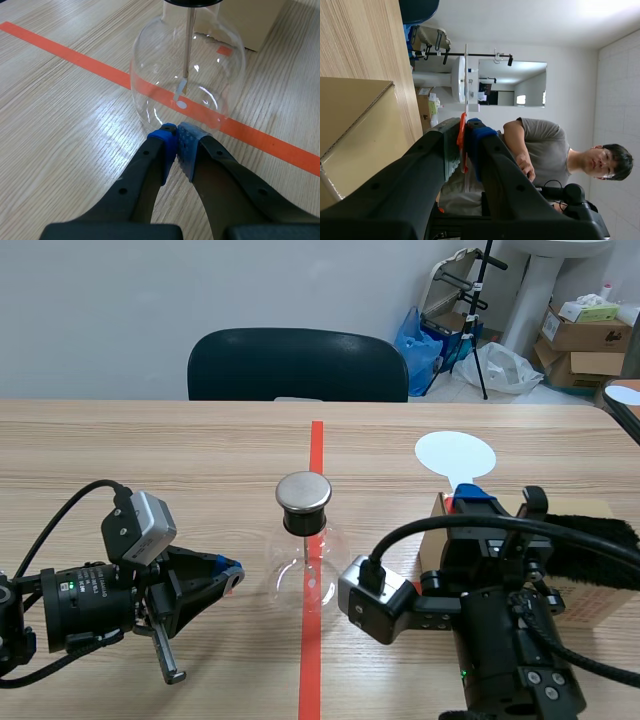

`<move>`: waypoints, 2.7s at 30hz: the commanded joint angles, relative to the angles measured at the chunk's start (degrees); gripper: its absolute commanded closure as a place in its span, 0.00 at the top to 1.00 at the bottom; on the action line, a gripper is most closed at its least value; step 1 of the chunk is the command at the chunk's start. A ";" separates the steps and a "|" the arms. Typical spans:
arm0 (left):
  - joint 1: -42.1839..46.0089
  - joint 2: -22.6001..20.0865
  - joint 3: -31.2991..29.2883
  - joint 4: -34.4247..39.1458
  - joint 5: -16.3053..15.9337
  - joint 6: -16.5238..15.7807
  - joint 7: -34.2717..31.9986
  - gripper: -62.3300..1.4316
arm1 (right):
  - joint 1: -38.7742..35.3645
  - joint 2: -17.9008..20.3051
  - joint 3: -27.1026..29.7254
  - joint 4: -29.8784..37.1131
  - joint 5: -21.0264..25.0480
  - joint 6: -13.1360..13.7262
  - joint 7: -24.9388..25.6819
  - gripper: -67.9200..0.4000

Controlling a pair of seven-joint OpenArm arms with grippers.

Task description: Do the electroscope experiment

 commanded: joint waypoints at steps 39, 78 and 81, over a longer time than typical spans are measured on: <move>-0.33 0.24 -0.31 0.28 -0.66 -0.09 -0.81 0.07 | 0.66 0.28 0.42 1.11 -0.04 -0.79 23.10 0.02; -0.33 0.24 -0.31 0.28 -0.68 -0.09 -0.83 0.07 | 0.66 0.28 0.42 1.11 -0.04 -0.79 31.34 0.02; -0.33 0.24 -0.31 0.28 -0.68 -0.09 -0.83 0.07 | 0.66 0.28 0.42 1.11 -0.04 -0.79 31.34 0.02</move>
